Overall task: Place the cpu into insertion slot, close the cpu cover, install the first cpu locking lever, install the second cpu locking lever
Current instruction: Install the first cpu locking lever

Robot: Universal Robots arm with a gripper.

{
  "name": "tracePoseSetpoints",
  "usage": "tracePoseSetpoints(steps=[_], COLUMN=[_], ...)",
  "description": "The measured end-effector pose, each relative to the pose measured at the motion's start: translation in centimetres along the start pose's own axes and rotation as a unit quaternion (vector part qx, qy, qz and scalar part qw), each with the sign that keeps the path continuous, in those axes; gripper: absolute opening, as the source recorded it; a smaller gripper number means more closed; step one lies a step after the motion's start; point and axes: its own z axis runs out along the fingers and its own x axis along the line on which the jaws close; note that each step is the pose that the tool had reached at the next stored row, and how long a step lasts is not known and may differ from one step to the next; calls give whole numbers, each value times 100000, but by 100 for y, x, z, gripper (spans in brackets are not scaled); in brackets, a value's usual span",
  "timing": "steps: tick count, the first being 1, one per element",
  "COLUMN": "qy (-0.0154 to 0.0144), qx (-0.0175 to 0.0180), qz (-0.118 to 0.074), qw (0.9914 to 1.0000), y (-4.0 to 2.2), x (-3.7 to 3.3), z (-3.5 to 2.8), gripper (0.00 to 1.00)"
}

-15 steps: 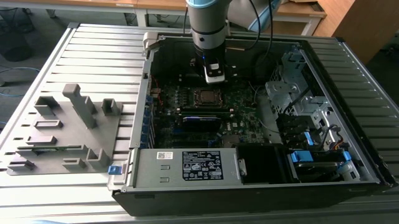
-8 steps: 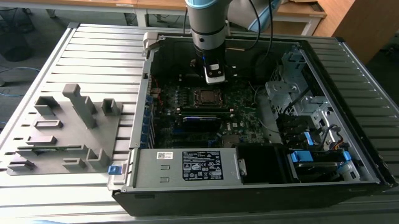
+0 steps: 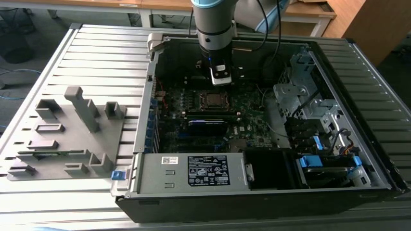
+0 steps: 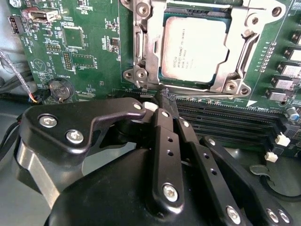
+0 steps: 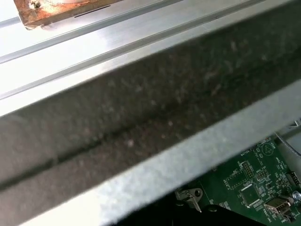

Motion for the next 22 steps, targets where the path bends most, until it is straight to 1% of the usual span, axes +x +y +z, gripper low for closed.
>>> tracePoseSetpoints(steps=[9, 22], qy=[-66, -348], qx=[32, 196], qz=[321, 1714], qw=[99999, 99985], y=[12, 20], x=[7, 26], z=[2, 1], gripper=[11, 11])
